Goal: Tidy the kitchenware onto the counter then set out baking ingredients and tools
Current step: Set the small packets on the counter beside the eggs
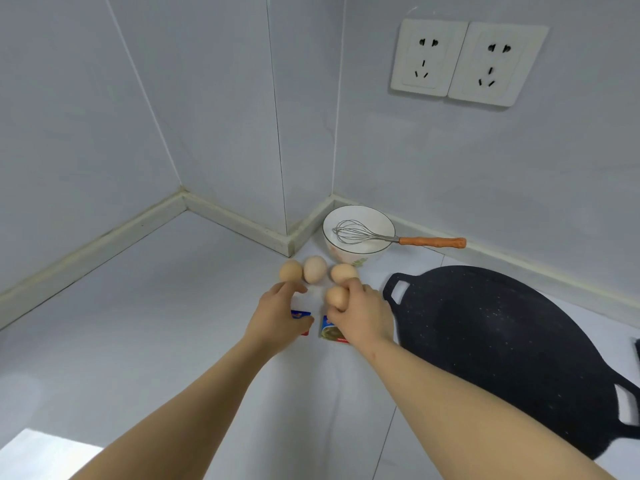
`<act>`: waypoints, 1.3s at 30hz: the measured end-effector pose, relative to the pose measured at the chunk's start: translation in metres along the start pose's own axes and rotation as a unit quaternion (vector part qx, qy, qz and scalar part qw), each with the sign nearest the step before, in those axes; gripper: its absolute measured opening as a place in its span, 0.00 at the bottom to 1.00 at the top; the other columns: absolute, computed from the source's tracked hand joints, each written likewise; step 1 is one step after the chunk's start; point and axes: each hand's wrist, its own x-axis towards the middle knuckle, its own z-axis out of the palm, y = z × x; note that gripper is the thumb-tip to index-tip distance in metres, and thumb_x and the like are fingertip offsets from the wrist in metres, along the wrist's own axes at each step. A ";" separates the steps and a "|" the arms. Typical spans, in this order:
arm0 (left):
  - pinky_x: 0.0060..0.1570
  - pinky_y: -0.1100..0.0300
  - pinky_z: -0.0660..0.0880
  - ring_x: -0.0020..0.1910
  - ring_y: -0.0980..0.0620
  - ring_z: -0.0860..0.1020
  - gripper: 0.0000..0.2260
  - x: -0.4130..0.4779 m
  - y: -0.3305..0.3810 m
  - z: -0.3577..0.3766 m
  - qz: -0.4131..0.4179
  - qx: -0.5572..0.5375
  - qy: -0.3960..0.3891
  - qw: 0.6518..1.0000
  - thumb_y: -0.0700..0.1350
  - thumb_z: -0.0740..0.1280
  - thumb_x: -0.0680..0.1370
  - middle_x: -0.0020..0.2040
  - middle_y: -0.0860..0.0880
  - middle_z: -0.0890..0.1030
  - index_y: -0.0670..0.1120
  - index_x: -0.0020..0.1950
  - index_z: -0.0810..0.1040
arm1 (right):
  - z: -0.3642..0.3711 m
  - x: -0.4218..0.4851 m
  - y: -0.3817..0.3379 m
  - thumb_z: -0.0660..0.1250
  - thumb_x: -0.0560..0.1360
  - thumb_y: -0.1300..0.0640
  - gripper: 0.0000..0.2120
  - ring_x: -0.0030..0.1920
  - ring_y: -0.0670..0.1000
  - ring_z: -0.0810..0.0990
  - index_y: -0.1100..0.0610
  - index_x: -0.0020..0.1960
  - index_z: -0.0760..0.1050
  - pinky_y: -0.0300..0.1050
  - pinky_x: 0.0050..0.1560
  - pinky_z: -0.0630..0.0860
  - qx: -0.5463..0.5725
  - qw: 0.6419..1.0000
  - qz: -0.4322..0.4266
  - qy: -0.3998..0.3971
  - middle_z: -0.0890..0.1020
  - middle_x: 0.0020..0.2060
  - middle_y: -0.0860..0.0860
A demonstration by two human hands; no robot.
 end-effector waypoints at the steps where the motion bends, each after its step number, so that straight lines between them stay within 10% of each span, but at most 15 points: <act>1: 0.49 0.59 0.73 0.51 0.51 0.71 0.19 0.000 0.001 0.001 0.005 -0.001 0.006 1.000 0.40 0.69 0.72 0.61 0.48 0.71 0.47 0.62 0.72 | -0.001 -0.001 0.004 0.63 0.73 0.47 0.20 0.57 0.57 0.74 0.56 0.60 0.68 0.48 0.52 0.69 -0.003 1.000 0.015 0.012 0.77 0.55 0.54; 7: 0.30 0.71 0.70 0.46 0.52 0.72 0.18 0.001 0.007 0.006 0.022 0.000 0.014 1.000 0.39 0.68 0.73 0.59 0.48 0.71 0.47 0.63 0.71 | -0.011 0.004 0.021 0.63 0.74 0.48 0.18 0.56 0.58 0.75 0.59 0.58 0.69 0.47 0.48 0.72 0.019 0.996 0.089 0.023 0.78 0.54 0.55; 15: 0.53 0.55 0.77 0.55 0.49 0.74 0.19 0.000 0.003 0.010 -0.009 0.008 -0.004 1.000 0.41 0.68 0.74 0.63 0.50 0.70 0.50 0.64 0.70 | -0.011 0.015 0.020 0.60 0.78 0.50 0.16 0.58 0.56 0.74 0.59 0.60 0.69 0.46 0.43 0.71 0.015 0.994 0.099 0.051 0.74 0.58 0.56; 39: 0.61 0.62 0.67 0.65 0.50 0.65 0.26 -0.013 -0.006 0.002 0.027 0.108 -0.033 0.993 0.47 0.73 0.70 0.68 0.52 0.66 0.50 0.66 0.69 | -0.001 -0.022 0.020 0.67 0.73 0.54 0.19 0.58 0.54 0.74 0.56 0.62 0.71 0.45 0.55 0.71 0.206 0.977 0.029 0.045 0.74 0.58 0.51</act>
